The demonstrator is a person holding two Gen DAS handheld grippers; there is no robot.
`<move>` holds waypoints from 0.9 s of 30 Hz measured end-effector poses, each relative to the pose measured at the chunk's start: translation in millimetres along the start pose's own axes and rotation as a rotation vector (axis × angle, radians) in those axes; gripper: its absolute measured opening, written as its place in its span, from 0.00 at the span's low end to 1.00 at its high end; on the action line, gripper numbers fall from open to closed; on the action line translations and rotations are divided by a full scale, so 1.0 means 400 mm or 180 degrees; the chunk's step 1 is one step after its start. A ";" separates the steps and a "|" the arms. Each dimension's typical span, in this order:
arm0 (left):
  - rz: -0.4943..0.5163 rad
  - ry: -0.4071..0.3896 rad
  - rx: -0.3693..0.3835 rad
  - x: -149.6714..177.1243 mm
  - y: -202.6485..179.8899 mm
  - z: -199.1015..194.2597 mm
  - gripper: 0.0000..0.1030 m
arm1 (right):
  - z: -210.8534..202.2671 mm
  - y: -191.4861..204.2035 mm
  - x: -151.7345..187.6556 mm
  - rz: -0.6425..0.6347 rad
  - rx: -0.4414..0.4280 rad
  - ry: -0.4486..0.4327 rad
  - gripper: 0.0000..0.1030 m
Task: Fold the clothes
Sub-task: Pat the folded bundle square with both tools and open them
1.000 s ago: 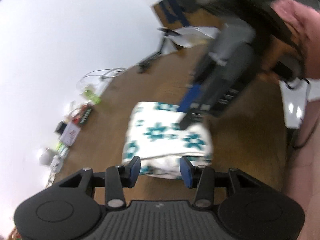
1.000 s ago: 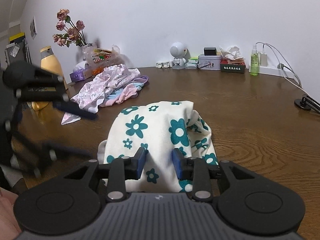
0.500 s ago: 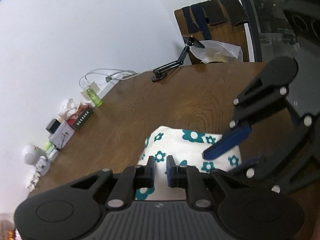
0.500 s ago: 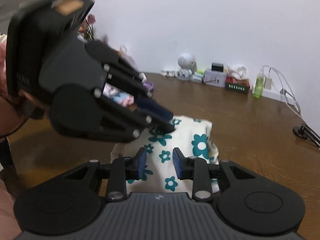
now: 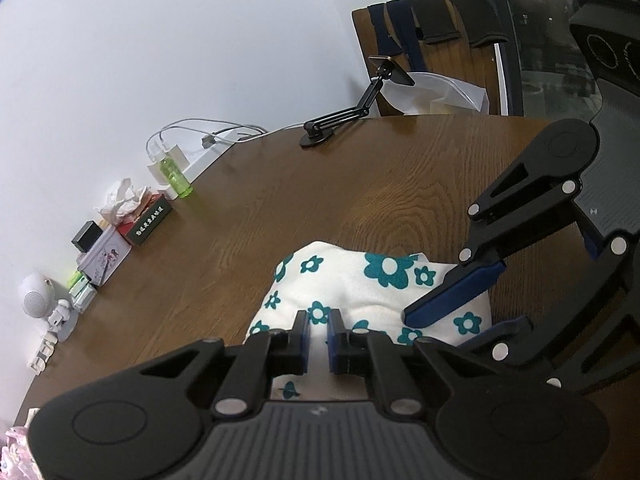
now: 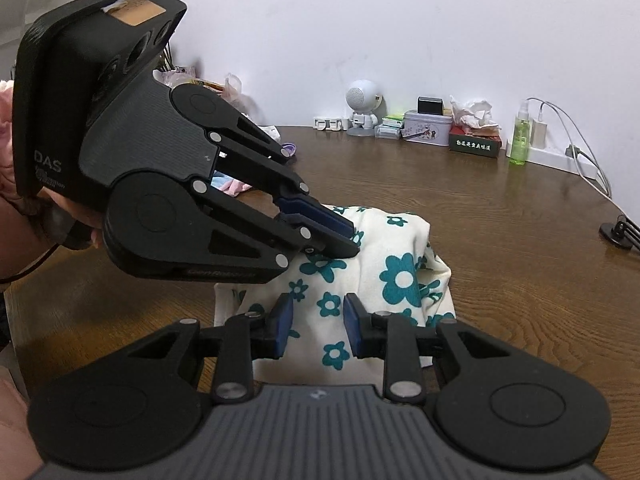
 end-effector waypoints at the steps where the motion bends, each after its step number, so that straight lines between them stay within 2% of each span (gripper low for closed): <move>1: 0.0007 0.0001 -0.0007 0.000 -0.001 -0.001 0.06 | 0.000 0.001 0.000 -0.0005 0.0009 -0.0001 0.26; 4: 0.0022 0.0002 -0.0042 -0.006 -0.005 -0.009 0.06 | -0.004 0.006 -0.002 -0.0005 0.0022 -0.0016 0.27; 7: -0.0062 -0.0056 -0.0103 -0.016 0.002 -0.033 0.17 | -0.017 0.003 -0.012 0.0098 -0.0040 -0.0064 0.30; 9: -0.0189 -0.0139 -0.0223 -0.021 0.020 -0.057 0.55 | -0.038 0.000 -0.022 0.0241 -0.0147 -0.0126 0.40; 10: -0.0272 -0.0195 -0.0277 -0.023 0.031 -0.071 0.65 | -0.048 0.003 -0.025 0.0236 -0.0134 -0.0153 0.44; 11: -0.0356 -0.0251 -0.0331 -0.025 0.043 -0.085 0.83 | -0.059 0.005 -0.027 0.0232 -0.0121 -0.0180 0.49; 12: -0.0439 -0.0306 -0.0385 -0.027 0.054 -0.099 0.94 | -0.069 0.008 -0.030 0.0227 -0.0109 -0.0207 0.51; 17: -0.0822 -0.0422 -0.0452 -0.013 0.081 -0.142 0.95 | -0.117 0.021 -0.042 0.0200 -0.0012 -0.0328 0.75; 21: -0.0863 -0.0447 -0.0563 0.004 0.077 -0.167 0.95 | -0.134 0.022 -0.036 0.0242 0.0084 -0.0334 0.84; 23: -0.0870 -0.0457 -0.0577 0.011 0.072 -0.179 0.95 | -0.136 0.019 -0.032 0.0291 0.0112 -0.0319 0.93; 27: -0.0887 -0.0482 -0.0619 0.020 0.068 -0.199 0.95 | -0.140 0.018 -0.026 0.0367 0.0160 -0.0289 0.98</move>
Point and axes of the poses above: each gripper's, at about its wrist camera, not at the fingertips, and z roughly the way its jaws point, y to its left, x to its underside, the point moved 8 cm from there along z, roughly the way its jaws point, and after that the axes turned 2 degrees about x, right-handed, at the moved point
